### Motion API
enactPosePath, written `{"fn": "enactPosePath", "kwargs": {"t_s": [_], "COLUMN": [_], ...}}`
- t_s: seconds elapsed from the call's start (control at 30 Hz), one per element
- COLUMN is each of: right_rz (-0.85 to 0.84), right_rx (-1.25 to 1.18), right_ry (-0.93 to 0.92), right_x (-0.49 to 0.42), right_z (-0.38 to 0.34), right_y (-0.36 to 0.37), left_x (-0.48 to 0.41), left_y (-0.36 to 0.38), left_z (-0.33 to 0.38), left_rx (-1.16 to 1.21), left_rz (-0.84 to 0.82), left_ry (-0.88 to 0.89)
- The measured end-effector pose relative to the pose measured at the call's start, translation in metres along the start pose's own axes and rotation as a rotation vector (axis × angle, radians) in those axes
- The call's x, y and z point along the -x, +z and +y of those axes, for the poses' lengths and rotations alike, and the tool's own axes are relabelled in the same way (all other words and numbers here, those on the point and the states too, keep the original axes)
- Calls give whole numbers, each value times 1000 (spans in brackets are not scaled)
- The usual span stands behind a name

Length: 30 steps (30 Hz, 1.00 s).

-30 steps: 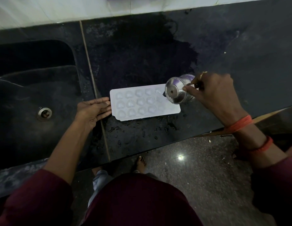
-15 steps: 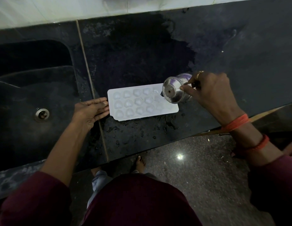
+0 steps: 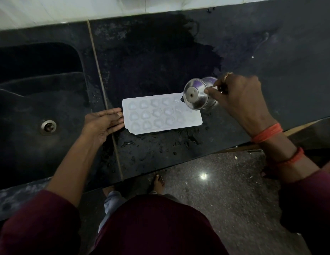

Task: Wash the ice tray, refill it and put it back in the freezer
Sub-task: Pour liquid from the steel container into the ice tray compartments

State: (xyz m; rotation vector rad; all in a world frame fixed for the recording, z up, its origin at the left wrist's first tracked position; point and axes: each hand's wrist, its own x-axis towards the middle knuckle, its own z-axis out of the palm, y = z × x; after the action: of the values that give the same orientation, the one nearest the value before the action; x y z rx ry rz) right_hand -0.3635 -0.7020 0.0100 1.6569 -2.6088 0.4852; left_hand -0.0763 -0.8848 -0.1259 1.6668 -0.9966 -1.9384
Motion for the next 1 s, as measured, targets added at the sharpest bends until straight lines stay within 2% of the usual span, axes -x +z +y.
{"fn": "enactPosePath", "kwargs": {"t_s": [1.0], "right_rz": [17], "right_rx": [26], "right_ry": [54], "right_x": [-10], "right_z": [0], "right_y": [3], "left_x": [0], "left_y": [1], "left_z": [0], "left_rx": [-5], "left_rz": [14], "left_ry": [-10]}}
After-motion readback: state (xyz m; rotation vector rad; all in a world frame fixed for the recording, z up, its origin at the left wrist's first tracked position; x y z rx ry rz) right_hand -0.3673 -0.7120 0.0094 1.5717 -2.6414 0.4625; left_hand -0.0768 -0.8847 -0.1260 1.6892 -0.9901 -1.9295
